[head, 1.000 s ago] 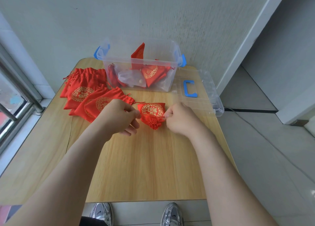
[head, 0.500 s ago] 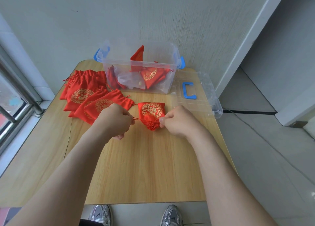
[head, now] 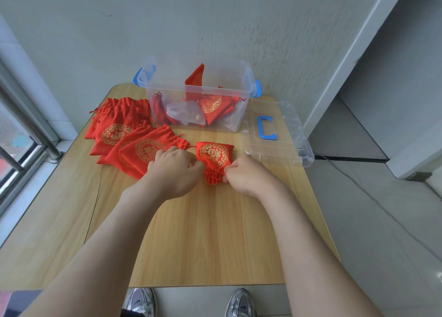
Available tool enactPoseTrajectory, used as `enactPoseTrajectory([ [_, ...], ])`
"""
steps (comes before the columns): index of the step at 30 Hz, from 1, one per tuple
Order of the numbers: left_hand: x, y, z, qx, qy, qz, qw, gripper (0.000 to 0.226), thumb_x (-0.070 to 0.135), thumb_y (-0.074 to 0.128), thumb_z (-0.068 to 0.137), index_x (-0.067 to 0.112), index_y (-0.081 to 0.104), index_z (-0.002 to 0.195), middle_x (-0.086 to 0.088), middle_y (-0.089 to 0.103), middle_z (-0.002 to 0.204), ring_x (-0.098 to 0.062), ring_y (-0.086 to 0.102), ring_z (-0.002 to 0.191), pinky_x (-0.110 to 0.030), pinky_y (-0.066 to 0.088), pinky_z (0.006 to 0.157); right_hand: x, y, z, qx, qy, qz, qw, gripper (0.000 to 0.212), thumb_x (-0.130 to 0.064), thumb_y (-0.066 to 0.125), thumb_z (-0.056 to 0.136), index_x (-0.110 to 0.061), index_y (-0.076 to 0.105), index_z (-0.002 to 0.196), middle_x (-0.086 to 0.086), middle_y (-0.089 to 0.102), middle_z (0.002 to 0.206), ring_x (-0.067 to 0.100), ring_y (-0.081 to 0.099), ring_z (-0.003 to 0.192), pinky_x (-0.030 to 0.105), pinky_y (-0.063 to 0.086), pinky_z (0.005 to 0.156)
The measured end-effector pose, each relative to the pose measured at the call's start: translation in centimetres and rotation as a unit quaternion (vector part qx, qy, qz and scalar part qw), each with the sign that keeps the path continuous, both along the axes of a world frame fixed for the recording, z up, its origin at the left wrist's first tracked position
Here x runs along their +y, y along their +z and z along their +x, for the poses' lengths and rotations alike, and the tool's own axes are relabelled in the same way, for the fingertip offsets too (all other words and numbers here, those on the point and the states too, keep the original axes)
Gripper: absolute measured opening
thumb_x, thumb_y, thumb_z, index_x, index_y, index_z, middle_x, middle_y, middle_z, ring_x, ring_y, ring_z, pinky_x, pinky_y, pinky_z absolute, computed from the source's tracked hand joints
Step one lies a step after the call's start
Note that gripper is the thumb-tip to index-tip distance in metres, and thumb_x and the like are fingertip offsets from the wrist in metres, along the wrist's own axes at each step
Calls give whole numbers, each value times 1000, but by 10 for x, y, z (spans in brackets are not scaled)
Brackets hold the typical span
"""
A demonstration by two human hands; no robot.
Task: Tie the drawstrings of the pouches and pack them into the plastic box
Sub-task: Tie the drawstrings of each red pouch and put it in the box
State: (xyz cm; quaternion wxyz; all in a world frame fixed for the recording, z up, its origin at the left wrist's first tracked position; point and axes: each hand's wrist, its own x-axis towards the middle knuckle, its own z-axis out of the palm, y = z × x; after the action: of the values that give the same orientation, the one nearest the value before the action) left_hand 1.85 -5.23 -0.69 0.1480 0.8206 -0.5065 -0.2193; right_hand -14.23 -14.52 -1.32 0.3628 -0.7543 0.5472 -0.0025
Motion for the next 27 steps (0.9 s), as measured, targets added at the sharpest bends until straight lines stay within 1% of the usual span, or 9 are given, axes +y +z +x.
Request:
enactPoseTrajectory([
  [4, 2, 2, -2, 32, -17, 12, 999, 65, 73, 31, 92, 29, 77, 76, 0, 66, 91, -37, 55, 114, -58, 41, 108, 2, -2, 0, -17, 6, -21, 1000, 41, -46, 48, 109, -14, 73, 112, 4, 72, 99, 17, 64, 81, 28, 40, 59],
  [6, 2, 1, -1, 34, -30, -3, 999, 52, 58, 45, 103, 27, 75, 75, 3, 69, 88, -33, 61, 106, -58, 47, 102, 3, -2, 0, -28, 9, -36, 999, 40, -43, 51, 109, -13, 76, 102, 4, 72, 94, 19, 65, 79, 27, 41, 59],
  [9, 1, -1, 0, 43, -33, -48, 997, 43, 40, 54, 106, 17, 70, 74, 6, 74, 77, -20, 68, 83, -47, 56, 86, 4, -1, 2, -50, -1, -63, 997, 36, -40, 57, 107, -11, 77, 95, 2, 68, 85, 16, 62, 71, 25, 39, 55],
  [12, -1, 0, -3, 58, -21, -75, 995, 40, 27, 54, 105, 3, 56, 72, -3, 64, 70, -26, 59, 70, -36, 47, 64, 5, 0, 3, -63, -11, -77, 995, 36, -37, 62, 103, -6, 73, 87, 1, 65, 76, 15, 60, 63, 24, 37, 52],
  [15, -1, 1, -8, 88, 0, -79, 993, 37, 31, 51, 107, 3, 61, 85, -7, 65, 84, -27, 61, 80, -36, 43, 64, 7, 2, 3, -66, -6, -85, 994, 34, -32, 64, 100, -14, 62, 71, 1, 58, 68, 19, 56, 59, 24, 40, 51],
  [18, -2, 1, -10, 81, 5, -94, 992, 37, 40, 54, 108, 10, 64, 88, -3, 66, 88, -21, 60, 84, -33, 42, 65, 9, 6, 5, -79, -10, -86, 993, 29, -30, 66, 97, -19, 60, 70, 0, 56, 68, 21, 56, 61, 26, 42, 55],
  [23, -2, -1, -4, 61, -2, -97, 993, 32, 36, 58, 106, 11, 64, 88, 1, 63, 80, -18, 57, 79, -29, 39, 63, 10, 8, 3, -68, -17, -113, 991, 29, -26, 66, 95, -4, 69, 77, 6, 67, 73, 24, 62, 64, 24, 44, 53],
  [25, -1, -1, -5, 72, 0, -99, 992, 32, 37, 59, 106, 11, 65, 87, 0, 63, 80, -17, 57, 77, -26, 41, 62, 13, 8, 4, -60, -4, -136, 989, 29, -27, 66, 94, 0, 71, 83, 9, 71, 82, 27, 67, 72, 27, 51, 57],
  [27, 0, 1, -6, 98, 8, -112, 989, 36, 38, 59, 105, 11, 65, 83, -4, 67, 80, -21, 61, 76, -32, 45, 63, 17, 9, 5, -65, 8, -149, 987, 28, -29, 67, 93, -4, 72, 82, 9, 70, 84, 27, 68, 73, 35, 57, 63],
])
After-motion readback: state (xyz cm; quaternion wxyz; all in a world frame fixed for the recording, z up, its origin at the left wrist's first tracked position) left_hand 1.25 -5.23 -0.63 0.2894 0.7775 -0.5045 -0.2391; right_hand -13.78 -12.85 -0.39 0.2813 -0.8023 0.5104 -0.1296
